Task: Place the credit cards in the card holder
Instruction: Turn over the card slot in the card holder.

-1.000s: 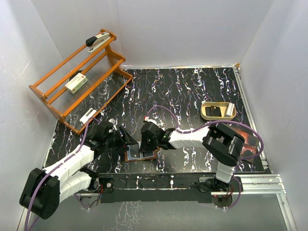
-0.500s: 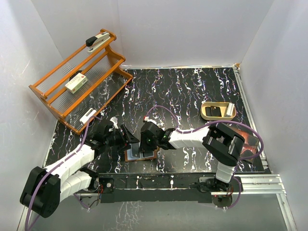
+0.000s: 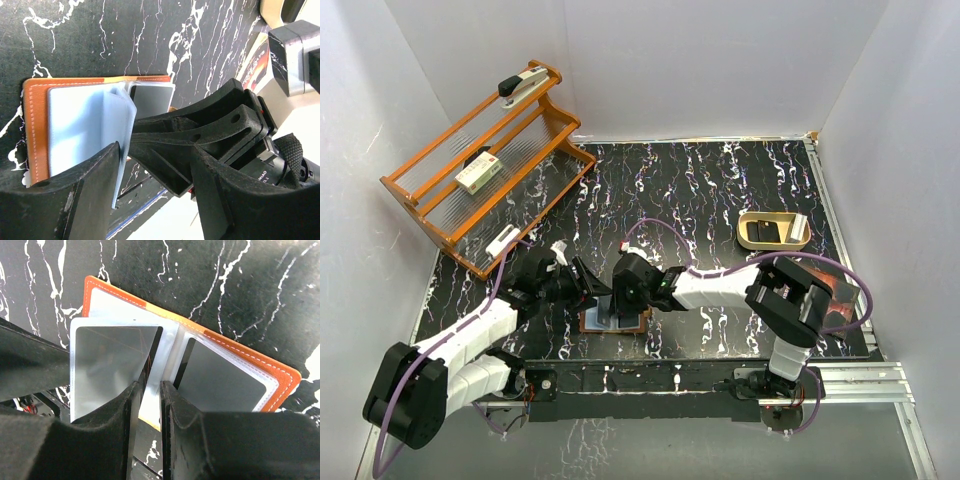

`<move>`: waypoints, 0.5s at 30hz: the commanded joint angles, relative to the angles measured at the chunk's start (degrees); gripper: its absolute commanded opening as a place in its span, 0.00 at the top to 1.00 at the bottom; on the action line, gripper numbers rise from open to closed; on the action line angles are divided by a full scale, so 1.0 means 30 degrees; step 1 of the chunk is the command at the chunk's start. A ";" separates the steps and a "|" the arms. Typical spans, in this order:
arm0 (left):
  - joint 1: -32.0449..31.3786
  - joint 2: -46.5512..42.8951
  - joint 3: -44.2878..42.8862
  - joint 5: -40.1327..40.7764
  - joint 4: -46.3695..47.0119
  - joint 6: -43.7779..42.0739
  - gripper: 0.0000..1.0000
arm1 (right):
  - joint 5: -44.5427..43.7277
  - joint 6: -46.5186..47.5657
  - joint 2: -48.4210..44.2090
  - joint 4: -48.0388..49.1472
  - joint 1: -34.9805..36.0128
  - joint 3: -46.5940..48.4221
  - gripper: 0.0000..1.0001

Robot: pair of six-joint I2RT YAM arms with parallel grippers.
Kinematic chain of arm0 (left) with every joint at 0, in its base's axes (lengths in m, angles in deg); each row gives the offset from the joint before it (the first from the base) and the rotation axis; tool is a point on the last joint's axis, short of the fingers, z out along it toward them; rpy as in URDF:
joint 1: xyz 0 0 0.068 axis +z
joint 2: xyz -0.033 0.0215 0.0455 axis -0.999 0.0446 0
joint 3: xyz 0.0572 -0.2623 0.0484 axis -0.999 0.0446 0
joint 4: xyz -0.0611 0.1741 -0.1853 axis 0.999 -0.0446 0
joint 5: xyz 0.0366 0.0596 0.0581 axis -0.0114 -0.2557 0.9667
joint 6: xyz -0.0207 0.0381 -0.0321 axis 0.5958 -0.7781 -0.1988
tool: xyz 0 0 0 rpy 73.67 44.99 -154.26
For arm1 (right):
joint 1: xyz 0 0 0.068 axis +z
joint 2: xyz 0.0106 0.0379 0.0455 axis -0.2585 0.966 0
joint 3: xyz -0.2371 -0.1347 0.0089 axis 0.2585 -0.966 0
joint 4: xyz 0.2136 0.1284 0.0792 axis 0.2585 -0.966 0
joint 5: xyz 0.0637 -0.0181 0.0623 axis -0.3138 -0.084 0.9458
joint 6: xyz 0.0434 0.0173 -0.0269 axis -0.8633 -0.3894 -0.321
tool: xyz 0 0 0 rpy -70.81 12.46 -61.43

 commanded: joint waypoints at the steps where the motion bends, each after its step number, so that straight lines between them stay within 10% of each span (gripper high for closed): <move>1: 0.0068 -0.0601 -0.1157 -0.0190 -0.0710 0.0121 0.44 | -0.1081 0.0500 -0.1048 -0.1131 0.0136 -0.0624 0.79; 15: 0.0068 -0.1681 -0.2066 0.1996 -0.4026 -0.1150 0.40 | -0.0964 0.0578 -0.0507 -0.0595 0.0138 -0.1328 0.89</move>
